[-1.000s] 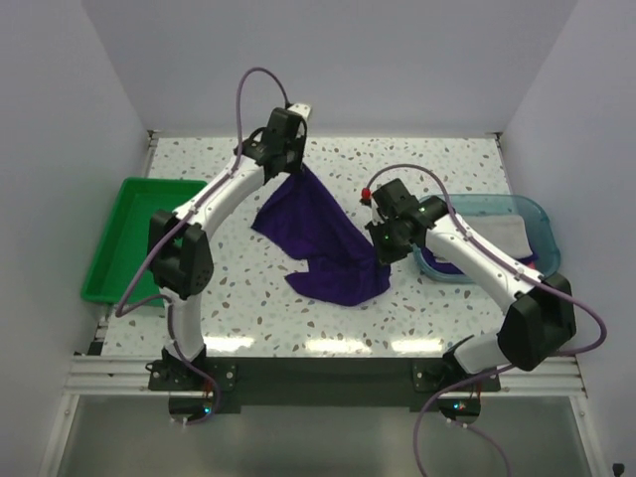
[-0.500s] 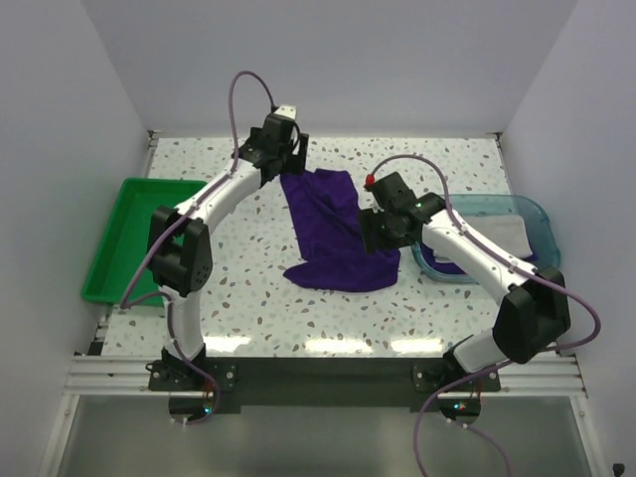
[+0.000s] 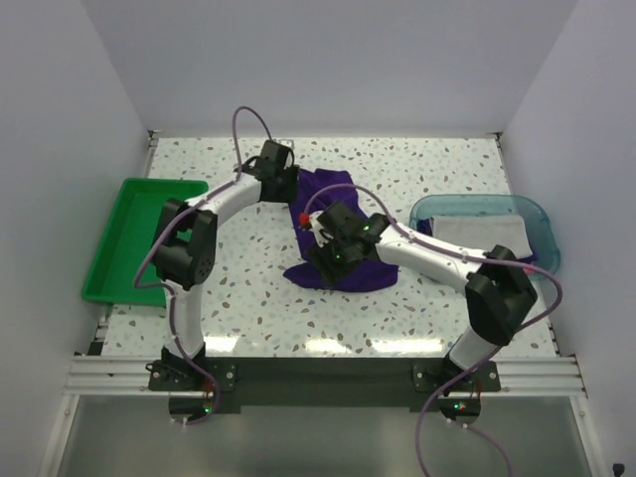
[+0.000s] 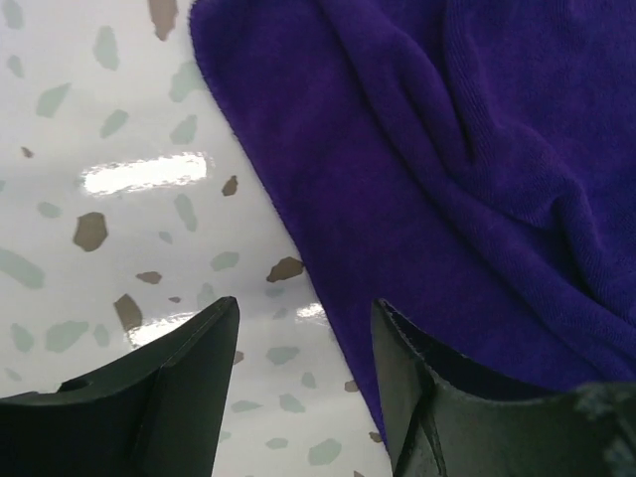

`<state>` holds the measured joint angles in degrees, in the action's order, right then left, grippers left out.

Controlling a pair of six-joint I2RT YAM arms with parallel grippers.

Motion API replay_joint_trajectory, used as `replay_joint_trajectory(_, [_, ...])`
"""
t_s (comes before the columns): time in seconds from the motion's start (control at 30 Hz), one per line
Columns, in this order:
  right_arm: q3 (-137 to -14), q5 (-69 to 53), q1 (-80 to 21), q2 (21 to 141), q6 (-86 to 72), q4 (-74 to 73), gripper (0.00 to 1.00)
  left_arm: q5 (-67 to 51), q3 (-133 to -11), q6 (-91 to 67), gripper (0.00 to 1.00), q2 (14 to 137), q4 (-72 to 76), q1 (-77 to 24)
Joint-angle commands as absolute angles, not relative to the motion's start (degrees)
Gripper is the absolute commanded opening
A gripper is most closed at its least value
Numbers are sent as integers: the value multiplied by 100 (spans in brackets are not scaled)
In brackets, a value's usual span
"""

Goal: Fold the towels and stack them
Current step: Flatten out the crumpled towel

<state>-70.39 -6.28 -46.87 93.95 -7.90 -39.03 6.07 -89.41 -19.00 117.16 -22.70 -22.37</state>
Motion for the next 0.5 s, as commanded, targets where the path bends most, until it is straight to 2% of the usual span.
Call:
replay_joint_trajectory(0.0, [-7286,-739,-4895,9632,-440,-3438,57,141,-8895,-2048,60,11812,-1750,-2337])
replay_joint_trajectory(0.33, [-7339,-150,-5150,10678,-150,-2848,54,-97,-8754,-2030,56,12146,-1397,-2443])
replay_joint_trajectory(0.43, [-7242,-88,-5212,10732,-132,-2935,42,-18,-8789,-2022,51,12313,-1406,-2443])
replay_joint_trajectory(0.47, [-7207,-88,-5229,10679,-158,-2962,29,-18,-8833,-2021,50,12348,-1441,-2443])
